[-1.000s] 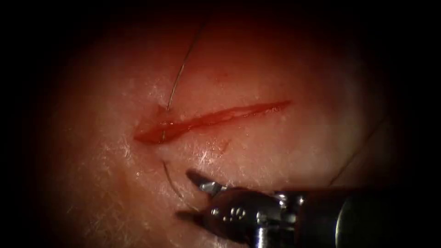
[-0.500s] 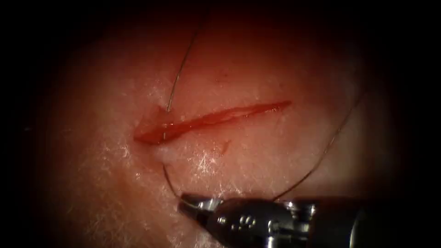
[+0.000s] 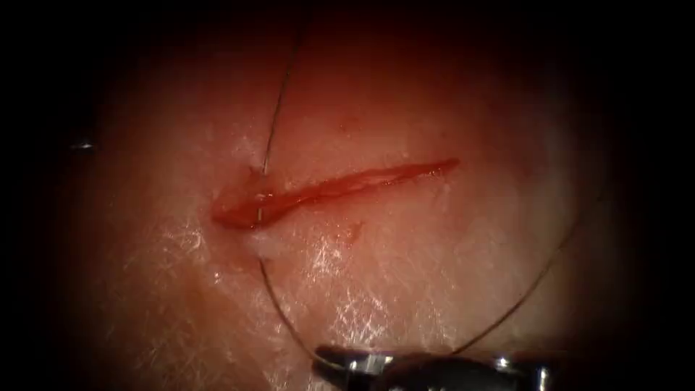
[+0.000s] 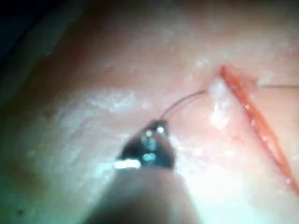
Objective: Wound Closure
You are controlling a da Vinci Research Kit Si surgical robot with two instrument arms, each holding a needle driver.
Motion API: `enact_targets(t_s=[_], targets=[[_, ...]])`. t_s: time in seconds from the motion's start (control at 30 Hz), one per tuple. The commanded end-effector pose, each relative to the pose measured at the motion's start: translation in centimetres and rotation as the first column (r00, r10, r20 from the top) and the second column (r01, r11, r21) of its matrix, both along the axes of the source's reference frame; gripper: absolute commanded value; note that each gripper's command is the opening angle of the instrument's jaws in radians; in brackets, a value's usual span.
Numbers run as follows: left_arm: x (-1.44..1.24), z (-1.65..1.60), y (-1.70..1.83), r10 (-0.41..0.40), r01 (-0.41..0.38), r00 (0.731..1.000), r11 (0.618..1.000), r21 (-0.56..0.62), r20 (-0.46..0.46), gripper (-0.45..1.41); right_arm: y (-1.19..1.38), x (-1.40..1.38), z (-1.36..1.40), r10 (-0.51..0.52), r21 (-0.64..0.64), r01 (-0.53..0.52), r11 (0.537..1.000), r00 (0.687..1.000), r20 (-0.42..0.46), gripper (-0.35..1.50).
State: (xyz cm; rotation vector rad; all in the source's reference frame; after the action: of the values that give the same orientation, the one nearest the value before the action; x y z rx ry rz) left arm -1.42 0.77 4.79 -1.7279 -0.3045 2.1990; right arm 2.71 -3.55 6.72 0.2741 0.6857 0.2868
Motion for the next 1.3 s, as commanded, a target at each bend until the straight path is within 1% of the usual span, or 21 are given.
enact_targets(t_s=[0.03,0.13,0.27,0.33,0.37,0.4,0.43,0.47,0.5,0.53,0.57,0.63,0.73,0.8,0.87,0.93,1.07,1.13,1.2,1.23,1.3], targets=[[-0.04,0.07,0.03,-0.001,0.001,1.0,1.0,0.002,-0.001,-0.45,-0.14,-0.01,0.04,-0.021,0.015,0.021,1.0,1.0,0.004,-0.35],[-0.03,0.07,0.08,-0.005,0.005,1.0,1.0,0.003,-0.004,-0.45,-0.24,-0.16,0.01,-0.066,0.038,0.065,0.997,0.998,0.012,-0.35],[-0.04,0.12,0.04,-0.005,0.005,1.0,1.0,-0.003,-0.006,-0.45,-0.36,-0.4,-0.03,-0.111,0.069,0.108,0.992,0.993,0.043,-0.35],[-0.04,0.13,0.05,-0.005,0.004,1.0,1.0,-0.003,-0.005,-0.45,-0.37,-0.5,-0.07,-0.106,0.087,0.101,0.991,0.993,0.054,-0.35],[-0.04,0.14,0.06,-0.004,0.004,1.0,1.0,-0.003,-0.005,-0.45,-0.34,-0.59,-0.1,-0.082,0.089,0.076,0.993,0.994,0.068,-0.35],[-0.04,0.15,0.07,-0.004,0.004,1.0,1.0,-0.003,-0.005,-0.45,-0.31,-0.61,-0.11,-0.059,0.078,0.053,0.996,0.995,0.078,-0.1],[-0.04,0.15,0.07,-0.004,0.004,1.0,1.0,-0.003,-0.004,-0.45,-0.27,-0.62,-0.13,-0.014,0.062,0.008,0.998,0.996,0.088,0.51],[-0.04,0.15,0.07,-0.004,0.004,1.0,1.0,-0.004,-0.004,-0.45,-0.24,-0.62,-0.15,0.021,0.038,-0.024,0.999,0.996,0.087,0.89],[-0.04,0.15,0.07,-0.004,0.004,1.0,1.0,-0.004,-0.005,-0.45,-0.2,-0.61,-0.18,0.064,0.007,-0.065,0.998,0.994,0.086,1.16],[-0.04,0.15,0.07,-0.004,0.004,1.0,1.0,-0.004,-0.005,-0.45,-0.14,-0.59,-0.22,0.11,-0.025,-0.108,0.994,0.991,0.072,1.36],[-0.04,0.15,0.06,-0.004,0.004,1.0,1.0,-0.004,-0.005,-0.45,-0.09,-0.57,-0.26,0.15,-0.05,-0.147,0.988,0.987,0.063,1.46],[-0.04,0.15,0.06,-0.005,0.005,1.0,1.0,-0.004,-0.005,-0.45,0.02,-0.54,-0.38,0.227,-0.088,-0.223,0.971,0.973,0.037,1.48],[-0.04,0.15,0.05,-0.005,0.005,1.0,1.0,-0.005,-0.005,-0.45,0.14,-0.46,-0.61,0.261,-0.068,-0.259,0.964,0.965,0.026,1.48],[-0.05,0.15,0.04,-0.005,0.005,1.0,1.0,-0.005,-0.006,-0.45,0.21,-0.38,-0.74,0.277,-0.062,-0.277,0.959,0.961,-0.004,1.48],[-0.06,0.16,0.04,-0.006,0.006,1.0,1.0,-0.006,-0.007,-0.45,0.29,-0.25,-0.85,0.296,-0.057,-0.298,0.953,0.955,-0.035,1.48],[-0.08,0.16,0.02,-0.008,0.008,1.0,1.0,-0.007,-0.008,-0.45,0.36,-0.09,-0.89,0.318,-0.034,-0.321,0.947,0.946,-0.055,1.48],[-0.12,0.19,-0.01,-0.008,0.008,1.0,1.0,-0.011,-0.012,-0.45,0.44,0.31,-0.8,0.348,-0.03,-0.35,0.936,0.936,-0.054,1.46],[-0.12,0.19,-0.03,-0.008,0.008,1.0,1.0,-0.012,-0.012,-0.45,0.47,0.52,-0.7,0.382,-0.007,-0.382,0.924,0.923,-0.048,1.43],[-0.12,0.19,-0.03,-0.006,0.006,1.0,1.0,-0.012,-0.014,-0.45,0.46,0.68,-0.58,0.419,0.05,-0.417,0.908,0.906,-0.053,1.31],[-0.12,0.2,-0.03,-0.006,0.006,1.0,1.0,-0.012,-0.014,-0.45,0.45,0.73,-0.53,0.433,0.088,-0.427,0.9,0.899,-0.059,1.21],[-0.12,0.2,-0.03,-0.006,0.005,1.0,1.0,-0.012,-0.014,-0.45,0.44,0.83,-0.39,0.457,0.123,-0.448,0.886,0.887,-0.063,1.2]])
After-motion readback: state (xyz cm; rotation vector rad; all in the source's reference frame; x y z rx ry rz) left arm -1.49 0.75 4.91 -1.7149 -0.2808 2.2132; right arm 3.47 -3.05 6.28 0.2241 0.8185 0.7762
